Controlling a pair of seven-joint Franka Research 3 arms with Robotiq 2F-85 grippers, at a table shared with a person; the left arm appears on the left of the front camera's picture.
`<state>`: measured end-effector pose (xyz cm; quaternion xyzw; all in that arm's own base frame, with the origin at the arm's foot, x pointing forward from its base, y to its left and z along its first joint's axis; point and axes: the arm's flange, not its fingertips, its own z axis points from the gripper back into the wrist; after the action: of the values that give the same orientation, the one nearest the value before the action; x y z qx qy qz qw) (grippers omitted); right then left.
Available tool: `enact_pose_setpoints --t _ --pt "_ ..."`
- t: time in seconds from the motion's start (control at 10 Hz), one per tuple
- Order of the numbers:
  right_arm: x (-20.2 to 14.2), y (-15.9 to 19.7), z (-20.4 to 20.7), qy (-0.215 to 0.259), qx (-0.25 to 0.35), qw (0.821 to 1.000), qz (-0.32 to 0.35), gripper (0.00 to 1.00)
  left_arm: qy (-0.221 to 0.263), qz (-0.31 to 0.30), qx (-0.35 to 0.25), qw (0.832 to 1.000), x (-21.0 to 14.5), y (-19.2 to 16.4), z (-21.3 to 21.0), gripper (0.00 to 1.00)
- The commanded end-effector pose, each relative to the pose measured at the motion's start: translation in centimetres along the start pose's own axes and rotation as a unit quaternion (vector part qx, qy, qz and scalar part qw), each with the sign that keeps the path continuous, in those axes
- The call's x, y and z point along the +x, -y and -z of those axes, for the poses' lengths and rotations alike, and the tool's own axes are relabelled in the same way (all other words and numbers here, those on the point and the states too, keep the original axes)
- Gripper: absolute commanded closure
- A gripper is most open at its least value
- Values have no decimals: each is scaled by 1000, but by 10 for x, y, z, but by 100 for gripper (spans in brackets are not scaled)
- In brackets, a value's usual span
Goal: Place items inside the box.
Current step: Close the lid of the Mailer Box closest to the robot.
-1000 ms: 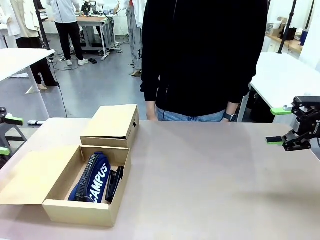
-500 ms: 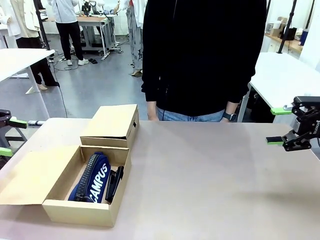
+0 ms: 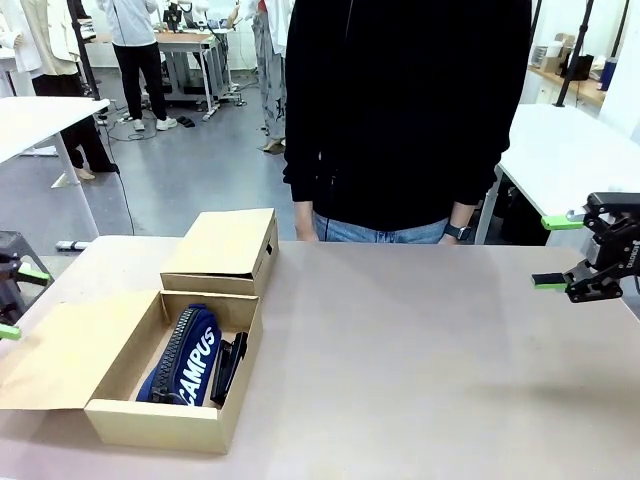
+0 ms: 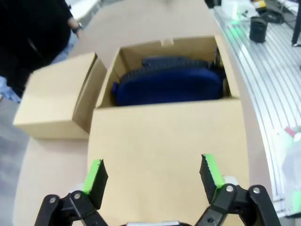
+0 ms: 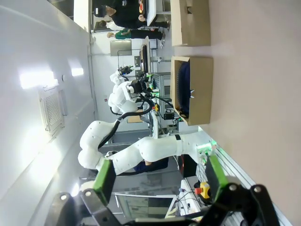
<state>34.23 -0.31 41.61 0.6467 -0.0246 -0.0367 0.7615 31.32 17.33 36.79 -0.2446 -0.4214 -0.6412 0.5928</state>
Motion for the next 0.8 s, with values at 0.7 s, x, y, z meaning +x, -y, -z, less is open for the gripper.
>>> enact_pose_setpoints --t 0.7 --pt "-3 -4 -2 -6 -2 1000 6 0 -6 -70 -24 997 -139 2 -36 0"
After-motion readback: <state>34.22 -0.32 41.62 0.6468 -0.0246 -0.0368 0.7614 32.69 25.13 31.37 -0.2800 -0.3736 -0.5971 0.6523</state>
